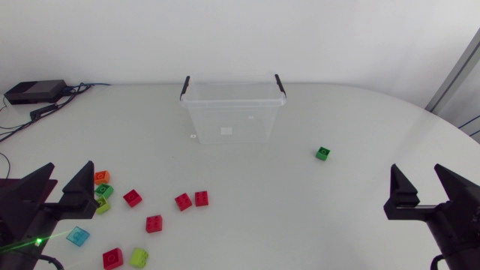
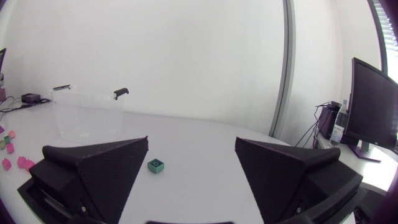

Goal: Pick up the duplo bricks and place them in the container

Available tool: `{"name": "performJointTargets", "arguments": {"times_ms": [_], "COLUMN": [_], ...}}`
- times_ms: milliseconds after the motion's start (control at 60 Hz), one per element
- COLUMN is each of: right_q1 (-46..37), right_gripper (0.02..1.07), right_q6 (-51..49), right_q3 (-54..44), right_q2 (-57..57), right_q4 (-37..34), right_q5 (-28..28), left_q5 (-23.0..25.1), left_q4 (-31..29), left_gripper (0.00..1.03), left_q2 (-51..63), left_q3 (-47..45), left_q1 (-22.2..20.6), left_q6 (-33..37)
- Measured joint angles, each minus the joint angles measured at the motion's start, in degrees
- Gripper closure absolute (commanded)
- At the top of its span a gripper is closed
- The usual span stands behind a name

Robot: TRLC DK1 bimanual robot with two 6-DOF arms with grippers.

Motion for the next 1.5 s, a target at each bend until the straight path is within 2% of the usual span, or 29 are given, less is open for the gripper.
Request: {"name": "performJointTargets", "arguments": {"times_ms": [417, 617, 733, 833, 983, 1100, 1167, 1250, 1350, 1417, 1450, 1500], "right_q1": [0.0, 0.0, 0.3, 0.5, 0.5, 0.6, 0.5, 0.4, -1.6, -4.0, -6.4, -8.3], "right_gripper": [0.06, 0.06, 0.07, 0.07, 0.07, 0.07, 0.07, 0.07, 0.07, 0.07, 0.07, 0.07], "right_q6": [0.0, 0.0, 0.0, 0.0, 0.0, 0.0, 0.0, 0.0, 0.2, 0.5, 0.8, 1.0], "right_q3": [0.0, 0.0, 1.1, 4.2, 11.0, 15.0, 17.5, 20.3, 24.0, 26.5, 28.2, 29.5], "right_q2": [0.0, 0.0, 1.7, 8.4, 20.7, 27.8, 32.5, 37.9, 44.6, 49.1, 52.8, 55.8], "right_q4": [0.0, 0.3, 1.0, 3.1, 5.0, 5.7, 5.8, 5.6, 3.2, 1.2, 0.2, -0.4], "right_q5": [0.0, 0.0, 0.0, 0.1, 0.1, 0.1, 0.0, -0.4, -4.6, -8.6, -12.4, -14.4], "left_q5": [0.0, 0.2, 0.1, 0.2, 0.2, 0.2, 0.7, 3.5, 5.5, 5.9, 6.0, 6.6], "left_q4": [0.0, -2.0, -2.0, -2.7, -8.6, -20.0, -22.3, -24.2, -25.9, -27.5, -29.1, -29.5], "left_gripper": [0.05, 0.06, 0.06, 0.06, 0.10, 0.12, 0.12, 0.12, 0.12, 0.11, 0.11, 0.11], "left_q2": [0.0, 0.7, 7.9, 14.4, 25.3, 38.1, 44.6, 49.0, 53.0, 56.5, 59.5, 62.1], "left_q3": [0.0, 2.0, 6.7, 11.3, 19.9, 30.6, 34.8, 36.4, 36.6, 37.1, 37.9, 38.3], "left_q1": [-0.5, -1.0, -0.9, -0.7, -0.7, -0.6, 0.1, 0.8, 0.9, 0.9, 1.0, 1.3], "left_q6": [0.3, 0.7, 0.7, 0.7, 0.7, 2.8, 3.8, 8.7, 15.7, 19.8, 22.3, 24.7]}}
